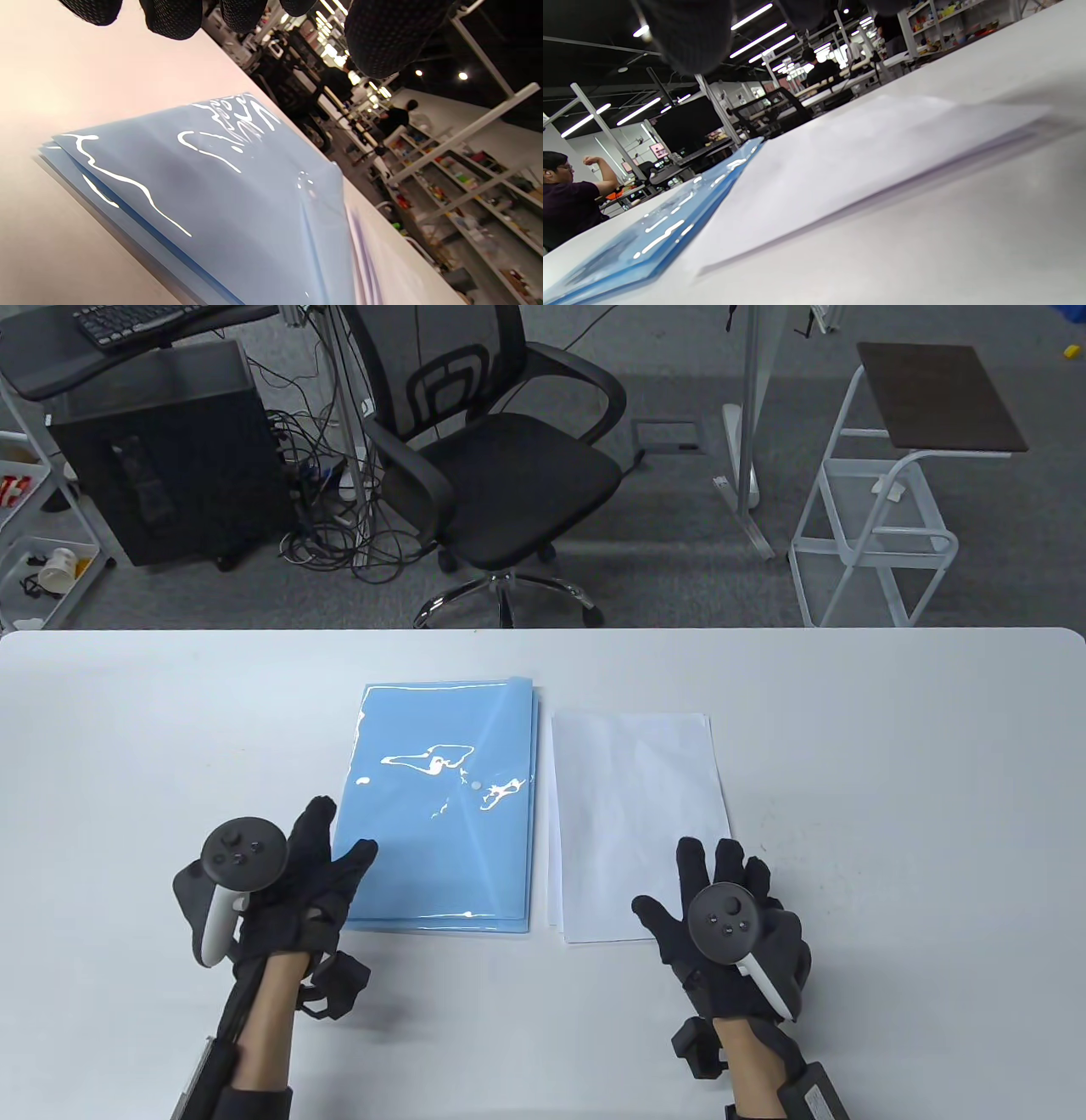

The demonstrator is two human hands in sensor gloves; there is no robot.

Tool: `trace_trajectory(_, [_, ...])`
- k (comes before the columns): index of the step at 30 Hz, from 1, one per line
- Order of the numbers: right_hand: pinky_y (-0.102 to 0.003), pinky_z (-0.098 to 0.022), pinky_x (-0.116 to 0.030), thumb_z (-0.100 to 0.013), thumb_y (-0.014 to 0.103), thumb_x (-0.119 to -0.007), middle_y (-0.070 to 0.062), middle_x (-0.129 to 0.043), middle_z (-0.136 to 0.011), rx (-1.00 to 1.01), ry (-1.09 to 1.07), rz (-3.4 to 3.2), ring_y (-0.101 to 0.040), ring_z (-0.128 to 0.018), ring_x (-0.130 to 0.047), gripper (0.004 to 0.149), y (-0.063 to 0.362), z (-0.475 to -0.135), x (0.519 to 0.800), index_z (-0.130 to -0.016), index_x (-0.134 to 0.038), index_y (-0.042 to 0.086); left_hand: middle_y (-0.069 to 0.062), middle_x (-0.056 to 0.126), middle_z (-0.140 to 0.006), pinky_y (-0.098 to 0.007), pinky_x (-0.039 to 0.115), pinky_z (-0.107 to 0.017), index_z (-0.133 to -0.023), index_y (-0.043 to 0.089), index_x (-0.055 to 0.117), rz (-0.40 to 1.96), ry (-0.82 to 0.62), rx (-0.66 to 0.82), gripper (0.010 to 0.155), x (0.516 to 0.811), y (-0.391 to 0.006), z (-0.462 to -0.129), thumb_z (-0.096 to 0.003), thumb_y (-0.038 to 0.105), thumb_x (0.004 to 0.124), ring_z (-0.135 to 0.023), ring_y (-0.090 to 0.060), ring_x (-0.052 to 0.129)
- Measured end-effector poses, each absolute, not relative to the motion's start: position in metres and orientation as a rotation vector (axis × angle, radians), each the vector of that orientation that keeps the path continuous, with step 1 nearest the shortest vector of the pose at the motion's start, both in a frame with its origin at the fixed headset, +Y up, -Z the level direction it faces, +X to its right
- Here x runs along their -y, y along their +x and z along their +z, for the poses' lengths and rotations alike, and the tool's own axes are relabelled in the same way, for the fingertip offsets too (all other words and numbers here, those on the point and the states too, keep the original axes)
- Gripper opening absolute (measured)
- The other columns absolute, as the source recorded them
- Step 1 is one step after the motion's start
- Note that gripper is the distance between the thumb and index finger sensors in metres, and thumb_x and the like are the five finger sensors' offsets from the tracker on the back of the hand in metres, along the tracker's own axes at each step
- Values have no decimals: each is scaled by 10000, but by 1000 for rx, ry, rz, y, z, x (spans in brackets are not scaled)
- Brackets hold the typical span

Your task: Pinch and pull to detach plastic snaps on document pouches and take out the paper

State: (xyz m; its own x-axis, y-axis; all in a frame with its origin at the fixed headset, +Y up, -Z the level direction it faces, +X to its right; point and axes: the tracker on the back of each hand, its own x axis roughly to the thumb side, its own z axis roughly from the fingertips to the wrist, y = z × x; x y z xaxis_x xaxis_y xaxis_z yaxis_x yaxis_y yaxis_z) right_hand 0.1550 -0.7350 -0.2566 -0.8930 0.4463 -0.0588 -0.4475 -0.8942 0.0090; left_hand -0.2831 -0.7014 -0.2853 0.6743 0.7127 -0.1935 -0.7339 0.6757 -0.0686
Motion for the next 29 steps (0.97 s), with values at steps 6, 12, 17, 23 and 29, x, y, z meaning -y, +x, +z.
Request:
trace_trajectory(6, [-832, -655, -366, -502, 652, -695, -311, -257, -1245, -17, -69, 2683, -667, -1041, -278, 882, 151, -254, 734, -1172, -353, 193, -218, 324, -1247, -818, 482, -618, -1202, 205, 251, 616, -116, -108, 890, 696, -270, -268, -580, 601, 750, -1024, -719, 418])
trace_trajectory(12, [-834, -655, -359, -502, 653, -693, -311, -234, -1244, -7, -73, 2687, -669, -1039, -264, 888, 151, -252, 735, -1174, -341, 190, -220, 275, -1251, -829, 437, -623, -1204, 232, 216, 514, -101, -90, 918, 707, -263, -260, -571, 651, 731, -1023, -737, 359])
trace_trajectory(17, [-838, -652, -345, -502, 655, -690, -313, -211, -1241, -13, -88, 2703, -671, -1036, -236, 895, 151, -251, 736, -1174, -329, 188, -224, 233, -1248, -833, 424, -622, -1202, 245, 191, 436, -123, -83, 925, 722, -257, -260, -567, 672, 711, -1015, -747, 328])
trace_trajectory(23, [-840, -652, -338, -501, 655, -690, -314, -204, -1240, -24, -101, 2728, -672, -1034, -228, 897, 151, -250, 739, -1174, -328, 186, -238, 185, -1234, -836, 414, -620, -1198, 250, 161, 375, -144, -85, 934, 730, -250, -257, -565, 688, 690, -1004, -752, 282])
trace_trajectory(29, [-839, -651, -340, -502, 654, -689, -316, -206, -1240, -46, -112, 2730, -674, -1032, -231, 895, 149, -249, 740, -1174, -331, 184, -245, 158, -1226, -835, 414, -621, -1195, 250, 143, 360, -176, -90, 935, 735, -251, -254, -567, 695, 674, -997, -753, 256])
